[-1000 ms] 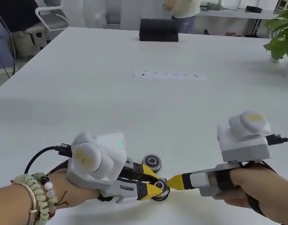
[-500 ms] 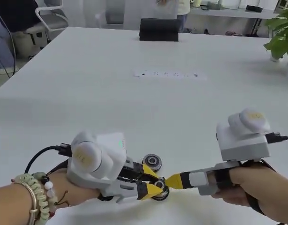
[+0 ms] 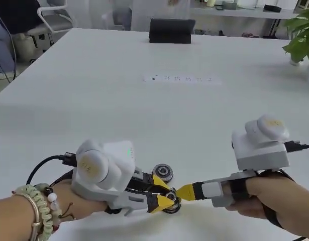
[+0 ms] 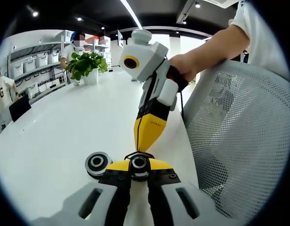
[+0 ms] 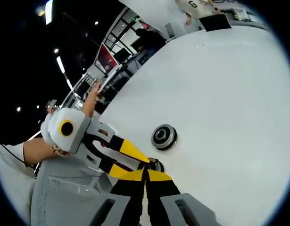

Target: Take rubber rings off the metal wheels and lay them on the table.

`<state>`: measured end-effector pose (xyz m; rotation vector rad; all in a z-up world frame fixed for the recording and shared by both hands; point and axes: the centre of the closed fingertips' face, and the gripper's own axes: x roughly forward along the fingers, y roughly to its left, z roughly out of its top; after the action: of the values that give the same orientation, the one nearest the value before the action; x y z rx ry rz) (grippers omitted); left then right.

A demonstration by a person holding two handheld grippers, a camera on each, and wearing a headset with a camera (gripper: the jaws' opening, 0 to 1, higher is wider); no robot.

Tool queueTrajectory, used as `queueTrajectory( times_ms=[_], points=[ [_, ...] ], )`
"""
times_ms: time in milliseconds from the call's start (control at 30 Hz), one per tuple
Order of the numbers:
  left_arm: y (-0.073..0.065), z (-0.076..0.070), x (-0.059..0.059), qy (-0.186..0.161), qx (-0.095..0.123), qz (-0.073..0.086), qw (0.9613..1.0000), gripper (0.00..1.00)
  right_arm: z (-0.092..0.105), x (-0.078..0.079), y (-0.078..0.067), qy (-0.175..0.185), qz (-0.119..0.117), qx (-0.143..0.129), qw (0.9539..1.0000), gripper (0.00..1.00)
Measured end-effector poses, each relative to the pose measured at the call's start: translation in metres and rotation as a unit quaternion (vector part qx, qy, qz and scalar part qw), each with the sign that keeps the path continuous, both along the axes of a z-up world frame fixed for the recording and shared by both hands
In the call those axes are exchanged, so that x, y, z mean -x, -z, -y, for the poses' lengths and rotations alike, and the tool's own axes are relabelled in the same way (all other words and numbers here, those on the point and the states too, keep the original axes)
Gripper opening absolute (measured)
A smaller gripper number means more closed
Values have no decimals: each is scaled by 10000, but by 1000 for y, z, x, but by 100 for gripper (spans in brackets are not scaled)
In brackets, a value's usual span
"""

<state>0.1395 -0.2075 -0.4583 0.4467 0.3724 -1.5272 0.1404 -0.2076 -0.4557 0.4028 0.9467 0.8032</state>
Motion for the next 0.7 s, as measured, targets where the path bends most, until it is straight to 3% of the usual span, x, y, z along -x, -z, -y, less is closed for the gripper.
queueTrajectory(
  times_ms=[700],
  points=[
    [0,1,0,2,11,-6,10000,7,-5,2,-5,12,12,-125,9999,0]
  ],
)
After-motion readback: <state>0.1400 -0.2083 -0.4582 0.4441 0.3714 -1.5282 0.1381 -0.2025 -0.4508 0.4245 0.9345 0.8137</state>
